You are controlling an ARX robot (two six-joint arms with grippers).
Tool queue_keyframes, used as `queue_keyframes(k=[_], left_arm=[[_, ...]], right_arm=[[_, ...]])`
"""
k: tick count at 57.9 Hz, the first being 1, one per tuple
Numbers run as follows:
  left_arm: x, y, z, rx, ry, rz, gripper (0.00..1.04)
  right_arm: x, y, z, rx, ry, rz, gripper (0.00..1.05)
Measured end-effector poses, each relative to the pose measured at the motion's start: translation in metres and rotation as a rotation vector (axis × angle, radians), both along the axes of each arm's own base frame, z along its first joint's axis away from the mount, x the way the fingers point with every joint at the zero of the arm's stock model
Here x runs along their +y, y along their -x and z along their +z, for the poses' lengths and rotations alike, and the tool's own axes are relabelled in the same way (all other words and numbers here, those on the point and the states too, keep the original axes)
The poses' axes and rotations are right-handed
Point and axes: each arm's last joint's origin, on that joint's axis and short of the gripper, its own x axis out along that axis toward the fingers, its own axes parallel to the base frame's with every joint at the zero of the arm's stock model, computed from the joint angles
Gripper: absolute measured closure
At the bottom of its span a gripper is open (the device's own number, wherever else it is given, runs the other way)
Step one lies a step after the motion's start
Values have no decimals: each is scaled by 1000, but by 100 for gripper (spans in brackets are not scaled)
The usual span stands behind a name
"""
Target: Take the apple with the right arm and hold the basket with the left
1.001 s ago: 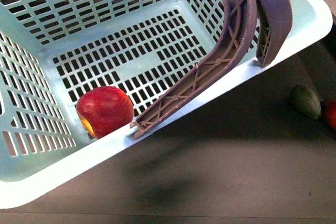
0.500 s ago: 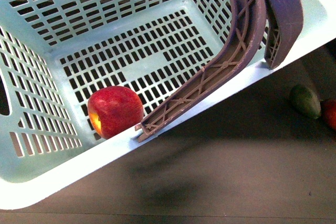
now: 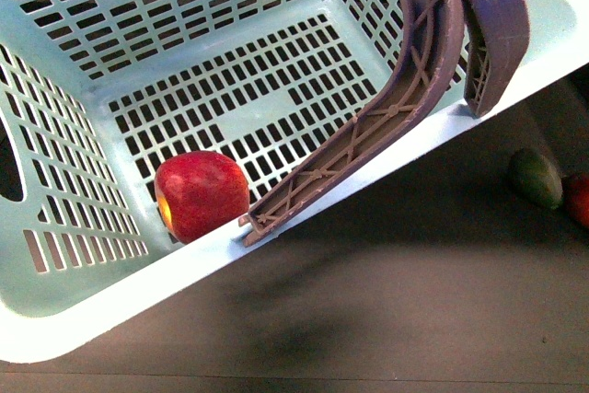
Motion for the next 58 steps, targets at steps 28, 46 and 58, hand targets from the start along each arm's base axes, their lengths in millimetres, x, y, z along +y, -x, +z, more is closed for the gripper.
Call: queue_keyframes(k=[28,46,58], left_arm=[[0,0,0,0,0,1,91],[0,0,0,0,0,0,91],[0,0,0,0,0,0,91]], right_arm=[[0,17,-2,-26,0,1,103],[0,22,-3,-27,0,1,103],[0,33,-7,-7,0,1,103]])
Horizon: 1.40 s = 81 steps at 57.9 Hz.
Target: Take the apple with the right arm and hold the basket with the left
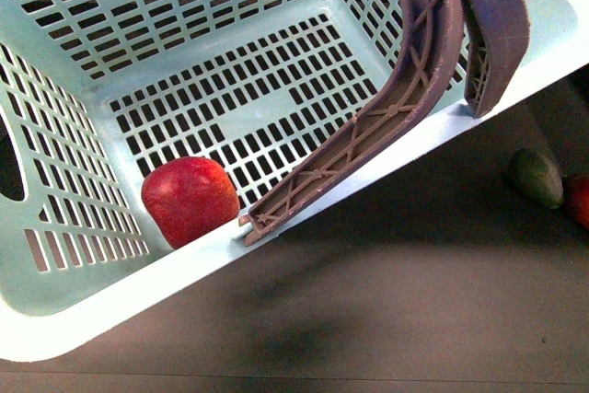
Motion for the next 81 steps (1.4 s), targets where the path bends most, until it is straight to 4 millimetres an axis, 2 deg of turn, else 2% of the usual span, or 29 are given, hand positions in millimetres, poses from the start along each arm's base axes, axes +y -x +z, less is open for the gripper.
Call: queue_keyframes(k=[21,28,43,52,62,73,81], left_arm=[[0,0,0,0,0,0,91],[0,0,0,0,-1,0,91],[0,0,0,0,-1,1,91],[0,-1,0,-24,21,36,91],[8,-11,5,-169,204,242,91],[45,-27,6,-168,246,390,91],[77,-33,-10,-111,271,528,91]], right_arm=[[0,2,1,-14,1,0,101],[0,2,1,-14,1,0,84],[0,2,1,-14,1,0,30],[0,2,1,-14,0,0,8],[0,2,1,-14,0,1,9],[0,2,1,-14,0,0,9],[0,2,1,-14,0,-1,9]])
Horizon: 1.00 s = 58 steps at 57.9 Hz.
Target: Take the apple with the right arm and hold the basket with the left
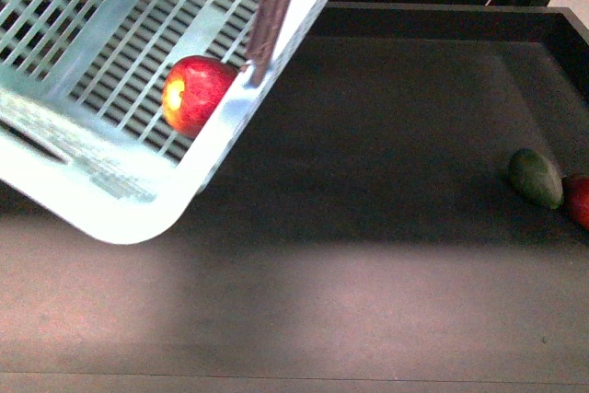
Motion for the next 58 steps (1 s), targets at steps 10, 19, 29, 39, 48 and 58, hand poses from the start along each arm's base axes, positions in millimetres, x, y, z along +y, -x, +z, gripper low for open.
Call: queue_keyframes(k=[10,19,29,39,48,58], left_arm=[[40,-11,-30,101,11,160,91],[72,-22,-57,184,28,286,91],[93,-31,-79,244,61,372,91],[97,-41,-99,309,112,406,91],[97,-47,-107,339,137,416,91],[97,-51,-110,346,139,431,91]], right_arm=[[0,0,0,0,0,0,9],[0,0,0,0,0,0,9],[0,0,0,0,0,0,9],[0,0,0,0,0,0,9],[0,0,0,0,0,0,9],[0,0,0,0,0,0,9]])
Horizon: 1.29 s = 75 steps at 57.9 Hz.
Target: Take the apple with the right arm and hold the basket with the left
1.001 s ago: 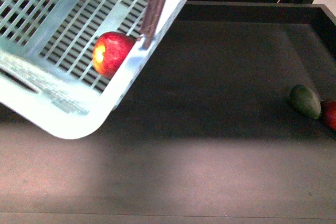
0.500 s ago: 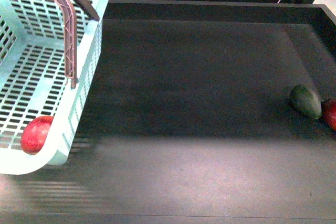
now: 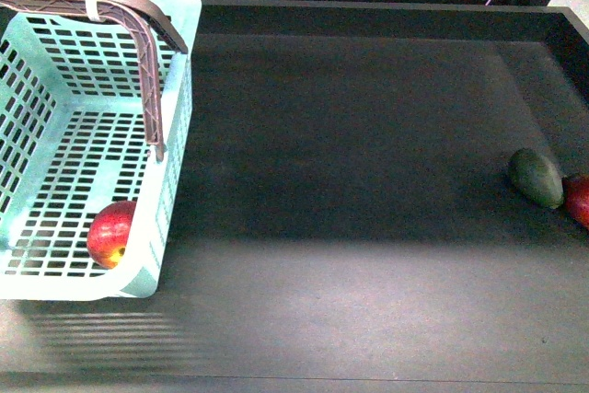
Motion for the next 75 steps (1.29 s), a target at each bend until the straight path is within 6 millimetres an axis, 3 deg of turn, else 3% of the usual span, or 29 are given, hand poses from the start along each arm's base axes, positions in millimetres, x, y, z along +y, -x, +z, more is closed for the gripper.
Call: queue_keyframes(k=[17,31,50,59,68,75], left_arm=[[-1,0,-16,88,-5,-11,91],[-3,-7,-16,120,-13,-26,91],[-1,-5,3,123,-1,-35,40],[8,20,29,83,-27,-27,7],[27,61,49,50,-105,-7,7],[27,66,49,33,-152,-56,9]], right_arm=[[0,0,0,0,0,0,9],[0,0,0,0,0,0,9],[0,0,0,0,0,0,9],[0,0,0,0,0,0,9],[0,0,0,0,0,0,9],[0,0,0,0,0,0,9]])
